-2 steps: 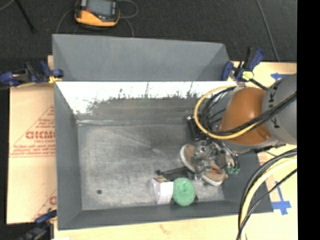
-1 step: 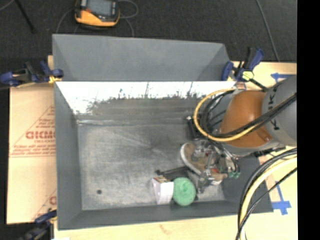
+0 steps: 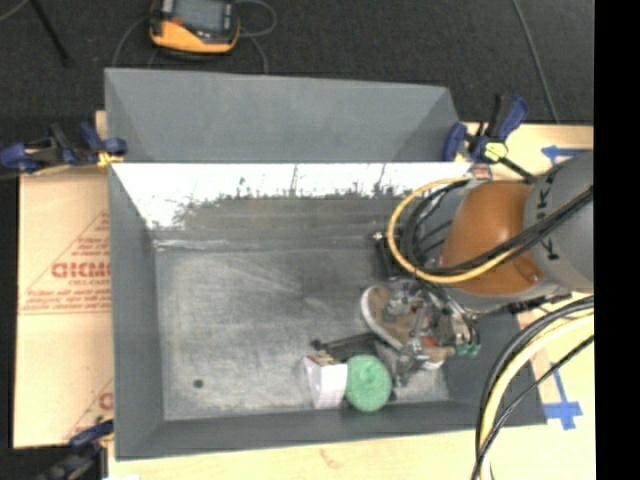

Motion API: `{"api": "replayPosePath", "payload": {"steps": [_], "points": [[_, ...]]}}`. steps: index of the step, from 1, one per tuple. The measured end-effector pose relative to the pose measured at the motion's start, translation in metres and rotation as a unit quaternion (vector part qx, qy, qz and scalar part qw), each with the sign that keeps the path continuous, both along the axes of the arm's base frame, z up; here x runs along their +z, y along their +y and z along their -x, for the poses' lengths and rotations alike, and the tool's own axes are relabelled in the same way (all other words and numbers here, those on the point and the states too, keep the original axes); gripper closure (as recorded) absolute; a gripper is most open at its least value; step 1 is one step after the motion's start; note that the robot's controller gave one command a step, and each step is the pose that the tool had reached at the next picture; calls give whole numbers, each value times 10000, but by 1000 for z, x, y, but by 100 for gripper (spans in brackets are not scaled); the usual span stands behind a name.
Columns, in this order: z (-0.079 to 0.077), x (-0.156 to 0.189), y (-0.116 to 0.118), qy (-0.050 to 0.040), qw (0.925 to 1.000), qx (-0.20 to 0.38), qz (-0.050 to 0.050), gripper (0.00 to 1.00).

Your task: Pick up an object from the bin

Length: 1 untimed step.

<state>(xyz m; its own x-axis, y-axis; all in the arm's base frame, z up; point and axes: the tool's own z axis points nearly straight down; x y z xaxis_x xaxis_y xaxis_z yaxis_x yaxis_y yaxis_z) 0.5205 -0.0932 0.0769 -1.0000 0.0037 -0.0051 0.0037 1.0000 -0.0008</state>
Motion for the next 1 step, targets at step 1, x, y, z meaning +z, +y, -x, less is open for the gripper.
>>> {"api": "replayPosePath", "payload": {"steps": [1], "points": [[-8, -2, 5, 15, 10000, 93, 17, 0]]}}
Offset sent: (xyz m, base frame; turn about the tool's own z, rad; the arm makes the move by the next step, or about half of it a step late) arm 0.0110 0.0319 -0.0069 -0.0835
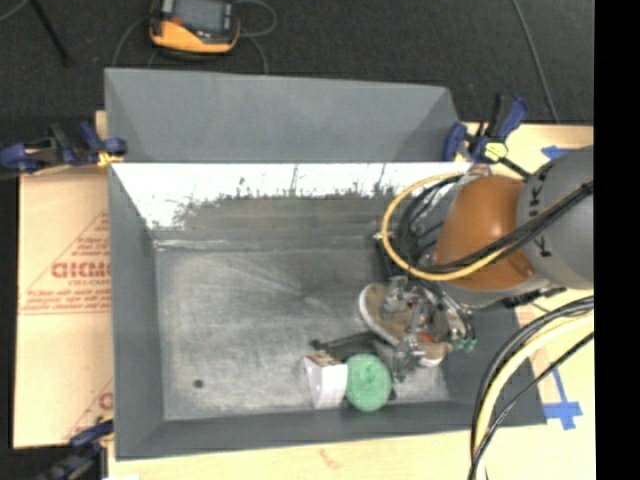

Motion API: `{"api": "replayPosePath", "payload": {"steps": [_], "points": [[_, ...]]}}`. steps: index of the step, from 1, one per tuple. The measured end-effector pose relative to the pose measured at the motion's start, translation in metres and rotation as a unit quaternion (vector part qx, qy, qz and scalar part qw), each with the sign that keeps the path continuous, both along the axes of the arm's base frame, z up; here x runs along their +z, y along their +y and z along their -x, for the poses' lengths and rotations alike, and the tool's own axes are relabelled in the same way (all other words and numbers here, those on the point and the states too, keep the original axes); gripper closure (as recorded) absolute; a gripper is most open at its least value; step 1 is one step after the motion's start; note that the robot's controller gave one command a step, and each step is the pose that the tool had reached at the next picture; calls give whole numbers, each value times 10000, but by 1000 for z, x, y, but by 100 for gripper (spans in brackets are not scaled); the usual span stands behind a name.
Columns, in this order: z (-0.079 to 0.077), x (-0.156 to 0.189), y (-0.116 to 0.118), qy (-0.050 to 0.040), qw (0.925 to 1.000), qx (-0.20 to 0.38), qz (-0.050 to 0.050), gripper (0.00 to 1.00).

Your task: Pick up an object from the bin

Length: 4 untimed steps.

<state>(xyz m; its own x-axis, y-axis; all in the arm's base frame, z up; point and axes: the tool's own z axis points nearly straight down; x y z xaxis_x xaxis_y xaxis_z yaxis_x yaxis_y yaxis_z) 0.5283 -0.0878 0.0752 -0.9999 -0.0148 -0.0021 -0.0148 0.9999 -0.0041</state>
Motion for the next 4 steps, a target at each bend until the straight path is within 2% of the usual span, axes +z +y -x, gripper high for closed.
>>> {"api": "replayPosePath", "payload": {"steps": [1, 2, 3, 4], "points": [[-13, 3, 21, -157, 9994, 303, 28, 100], [-13, 4, 21, -159, 9994, 308, 27, 100], [-4, 46, 24, 2, 9997, 224, -11, 100], [-6, 95, 24, -11, 9998, 211, -12, 100]]}}
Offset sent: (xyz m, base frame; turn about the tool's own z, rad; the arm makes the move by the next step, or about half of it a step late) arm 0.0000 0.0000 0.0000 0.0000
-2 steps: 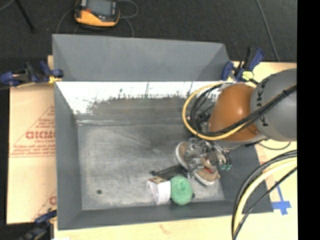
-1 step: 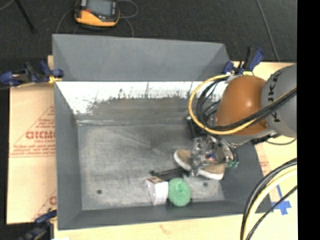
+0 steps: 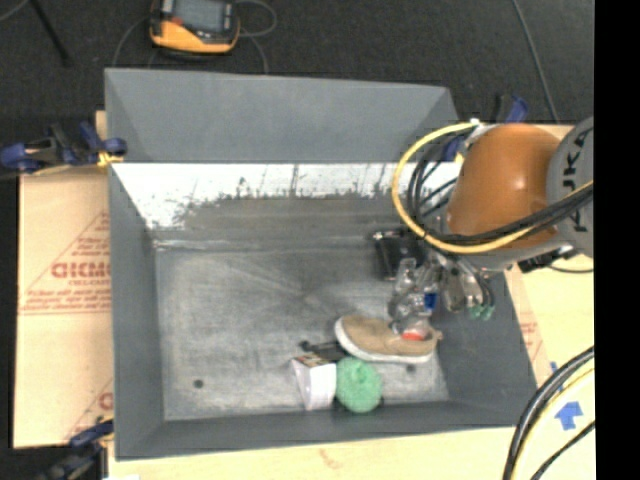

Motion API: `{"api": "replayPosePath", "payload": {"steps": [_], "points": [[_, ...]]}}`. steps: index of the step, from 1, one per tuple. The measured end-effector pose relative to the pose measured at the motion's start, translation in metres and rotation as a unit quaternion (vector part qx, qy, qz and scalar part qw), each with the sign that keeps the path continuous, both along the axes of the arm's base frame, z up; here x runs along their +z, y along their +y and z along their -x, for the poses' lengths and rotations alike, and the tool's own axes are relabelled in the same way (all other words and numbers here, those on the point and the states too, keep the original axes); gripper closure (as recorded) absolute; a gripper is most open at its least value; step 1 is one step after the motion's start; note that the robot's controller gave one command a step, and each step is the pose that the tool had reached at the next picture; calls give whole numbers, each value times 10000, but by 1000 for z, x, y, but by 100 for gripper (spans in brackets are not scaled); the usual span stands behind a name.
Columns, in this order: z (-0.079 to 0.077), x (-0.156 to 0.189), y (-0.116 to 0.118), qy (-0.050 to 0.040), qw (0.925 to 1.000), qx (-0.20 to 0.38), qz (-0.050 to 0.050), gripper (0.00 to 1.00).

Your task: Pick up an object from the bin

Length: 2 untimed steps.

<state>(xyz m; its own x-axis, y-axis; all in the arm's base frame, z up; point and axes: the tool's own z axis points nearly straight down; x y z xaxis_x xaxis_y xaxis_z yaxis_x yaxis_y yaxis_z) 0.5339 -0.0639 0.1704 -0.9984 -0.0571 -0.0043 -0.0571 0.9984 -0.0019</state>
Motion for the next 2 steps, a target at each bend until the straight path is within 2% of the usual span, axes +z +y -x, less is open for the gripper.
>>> {"api": "replayPosePath", "payload": {"steps": [1, 2], "points": [[-4, -23, -5, 9, 9999, -160, -13, 0], [-4, -23, -5, 9, 9999, -159, -10, 0]]}}
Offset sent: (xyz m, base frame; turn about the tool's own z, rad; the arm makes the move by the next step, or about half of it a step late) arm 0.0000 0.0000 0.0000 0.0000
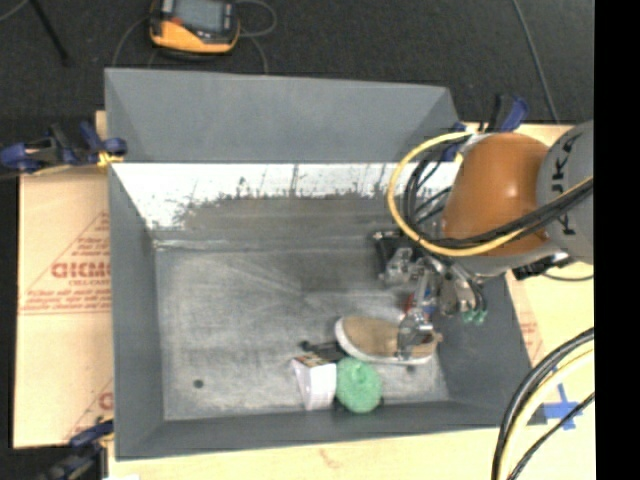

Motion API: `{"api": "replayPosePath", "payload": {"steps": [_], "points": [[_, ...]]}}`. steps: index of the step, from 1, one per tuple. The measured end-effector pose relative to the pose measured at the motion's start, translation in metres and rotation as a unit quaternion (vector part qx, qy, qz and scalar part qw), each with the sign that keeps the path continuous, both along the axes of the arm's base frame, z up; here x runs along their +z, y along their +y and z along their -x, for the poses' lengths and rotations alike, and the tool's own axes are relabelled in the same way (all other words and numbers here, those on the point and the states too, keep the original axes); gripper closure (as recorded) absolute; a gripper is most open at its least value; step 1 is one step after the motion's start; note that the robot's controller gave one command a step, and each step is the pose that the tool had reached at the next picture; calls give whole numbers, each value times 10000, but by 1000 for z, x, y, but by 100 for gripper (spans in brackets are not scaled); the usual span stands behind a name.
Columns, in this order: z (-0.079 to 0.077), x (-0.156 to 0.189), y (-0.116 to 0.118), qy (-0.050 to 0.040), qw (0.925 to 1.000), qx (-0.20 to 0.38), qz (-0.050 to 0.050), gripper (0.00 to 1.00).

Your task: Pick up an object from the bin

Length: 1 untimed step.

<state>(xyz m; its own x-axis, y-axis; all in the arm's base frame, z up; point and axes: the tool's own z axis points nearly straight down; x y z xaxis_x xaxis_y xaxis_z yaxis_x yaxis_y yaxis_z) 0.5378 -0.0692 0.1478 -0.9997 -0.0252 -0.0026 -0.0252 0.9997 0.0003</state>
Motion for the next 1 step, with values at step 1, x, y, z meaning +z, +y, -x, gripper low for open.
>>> {"api": "replayPosePath", "payload": {"steps": [1], "points": [[-18, -38, 5, -54, 9998, -191, 7, 0]]}}
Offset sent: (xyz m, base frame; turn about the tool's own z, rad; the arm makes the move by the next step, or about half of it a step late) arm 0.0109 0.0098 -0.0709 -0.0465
